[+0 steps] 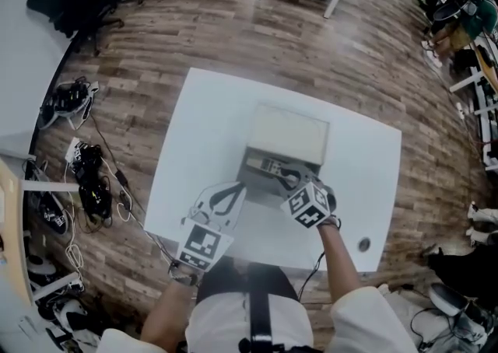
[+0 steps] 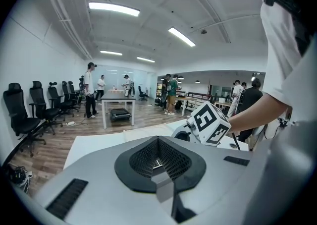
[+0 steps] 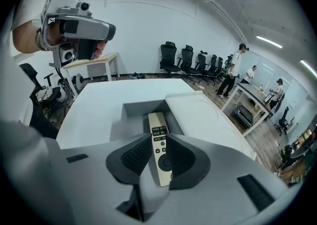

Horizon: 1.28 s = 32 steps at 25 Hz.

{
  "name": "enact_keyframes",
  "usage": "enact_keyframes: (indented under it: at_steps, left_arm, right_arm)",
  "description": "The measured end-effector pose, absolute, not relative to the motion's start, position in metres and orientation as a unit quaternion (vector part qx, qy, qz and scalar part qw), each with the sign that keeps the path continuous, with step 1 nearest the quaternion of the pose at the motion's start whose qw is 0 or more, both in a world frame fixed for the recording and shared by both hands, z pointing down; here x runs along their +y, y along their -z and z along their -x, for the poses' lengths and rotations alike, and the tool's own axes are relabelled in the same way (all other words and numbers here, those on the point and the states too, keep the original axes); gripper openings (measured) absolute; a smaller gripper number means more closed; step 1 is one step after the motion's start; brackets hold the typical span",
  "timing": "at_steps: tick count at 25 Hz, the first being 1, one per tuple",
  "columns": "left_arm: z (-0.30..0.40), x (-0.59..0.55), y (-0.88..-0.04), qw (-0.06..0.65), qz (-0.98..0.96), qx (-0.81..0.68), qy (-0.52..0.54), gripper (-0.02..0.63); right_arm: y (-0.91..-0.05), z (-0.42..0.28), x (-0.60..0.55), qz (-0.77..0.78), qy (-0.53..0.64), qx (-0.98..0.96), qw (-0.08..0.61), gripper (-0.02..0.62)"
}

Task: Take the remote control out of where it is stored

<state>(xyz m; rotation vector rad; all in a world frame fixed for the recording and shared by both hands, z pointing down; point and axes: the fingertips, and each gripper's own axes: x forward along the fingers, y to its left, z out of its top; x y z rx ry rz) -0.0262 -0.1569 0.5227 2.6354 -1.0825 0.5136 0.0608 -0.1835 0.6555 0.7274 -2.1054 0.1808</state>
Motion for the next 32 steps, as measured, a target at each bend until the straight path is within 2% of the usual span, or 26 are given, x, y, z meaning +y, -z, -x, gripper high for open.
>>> enact_keyframes:
  at_steps: [23, 32]
  left_arm:
    - [0.011, -0.179, -0.550, 0.142, -0.896, -0.367, -0.204, -0.012]
    - [0.014, -0.176, -0.555, 0.150, -0.895, -0.365, -0.208, -0.012]
  right_arm:
    - [-0.684, -0.055, -0.193, -0.256, -0.058, -0.829, 0.495, 0.132]
    - [-0.707, -0.063, -0.191, -0.247, -0.067, -0.801, 0.542, 0.193]
